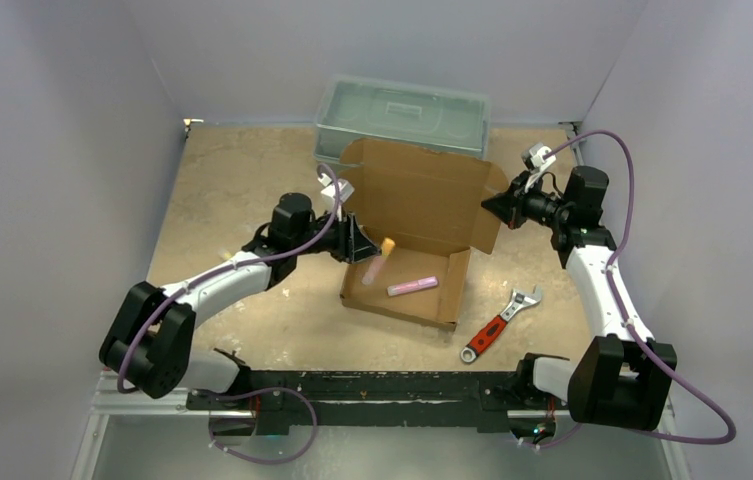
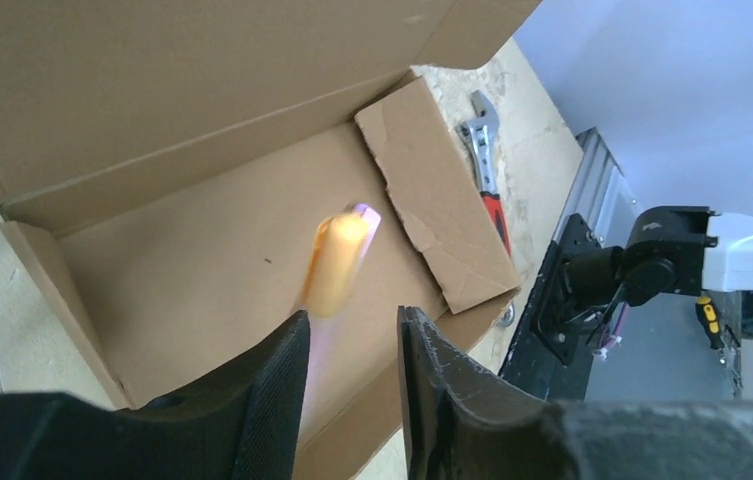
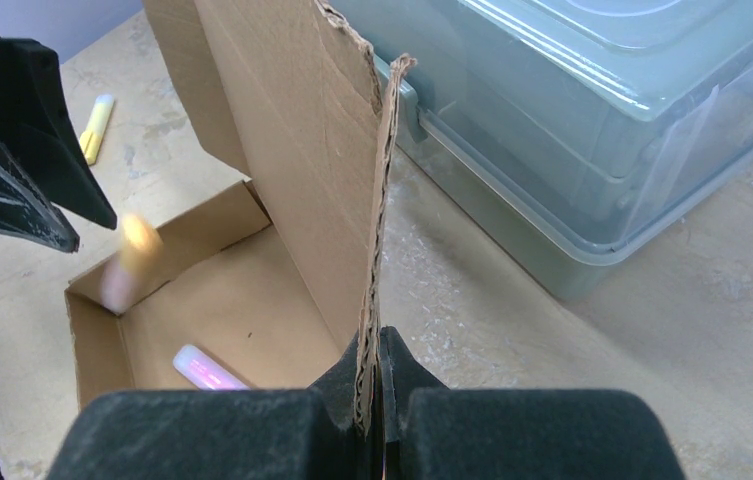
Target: Fold the paper box
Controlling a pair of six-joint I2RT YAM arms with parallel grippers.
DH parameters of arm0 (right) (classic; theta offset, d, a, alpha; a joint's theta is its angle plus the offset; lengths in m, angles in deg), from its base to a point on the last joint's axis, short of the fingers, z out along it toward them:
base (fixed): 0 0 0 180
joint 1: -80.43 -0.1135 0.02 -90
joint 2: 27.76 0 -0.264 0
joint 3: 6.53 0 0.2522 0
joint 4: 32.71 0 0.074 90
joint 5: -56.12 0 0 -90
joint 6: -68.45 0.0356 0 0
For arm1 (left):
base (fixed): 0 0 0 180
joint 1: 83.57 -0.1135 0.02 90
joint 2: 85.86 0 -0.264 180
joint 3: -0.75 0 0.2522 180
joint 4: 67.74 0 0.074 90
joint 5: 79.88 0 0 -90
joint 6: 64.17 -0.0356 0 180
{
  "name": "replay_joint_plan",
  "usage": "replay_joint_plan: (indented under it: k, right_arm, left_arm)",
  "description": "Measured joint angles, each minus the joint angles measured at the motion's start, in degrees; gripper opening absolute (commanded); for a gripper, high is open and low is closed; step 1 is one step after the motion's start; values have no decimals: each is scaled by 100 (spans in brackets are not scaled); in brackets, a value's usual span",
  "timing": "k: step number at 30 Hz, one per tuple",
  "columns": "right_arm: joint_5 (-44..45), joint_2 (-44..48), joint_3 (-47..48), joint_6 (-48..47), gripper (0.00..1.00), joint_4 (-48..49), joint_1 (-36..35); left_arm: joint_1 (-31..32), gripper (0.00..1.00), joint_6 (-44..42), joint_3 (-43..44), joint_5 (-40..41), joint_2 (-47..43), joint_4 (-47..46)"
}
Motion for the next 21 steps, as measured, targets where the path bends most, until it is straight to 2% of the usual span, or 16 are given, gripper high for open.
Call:
replay_joint_plan:
  k: [4, 10, 14, 18, 21]
  right_arm:
    - [0, -2, 0, 0, 0, -7, 0]
    - [0, -2, 0, -17, 0, -9, 0]
    - [0, -2, 0, -17, 0, -13, 0]
    - [-2, -2, 0, -17, 0, -17, 0]
    - [-2, 0, 0, -17, 0, -17, 0]
  left_arm:
    - [63, 45, -125, 11, 195, 24, 210]
    - [46, 45, -238, -2, 758, -251, 662]
    - [-264, 43, -15, -306, 1515, -894, 833]
    - [-979, 58, 575, -780, 2566, -1757, 1226]
    - [-1152, 60, 1097, -863, 3602, -2164, 1784]
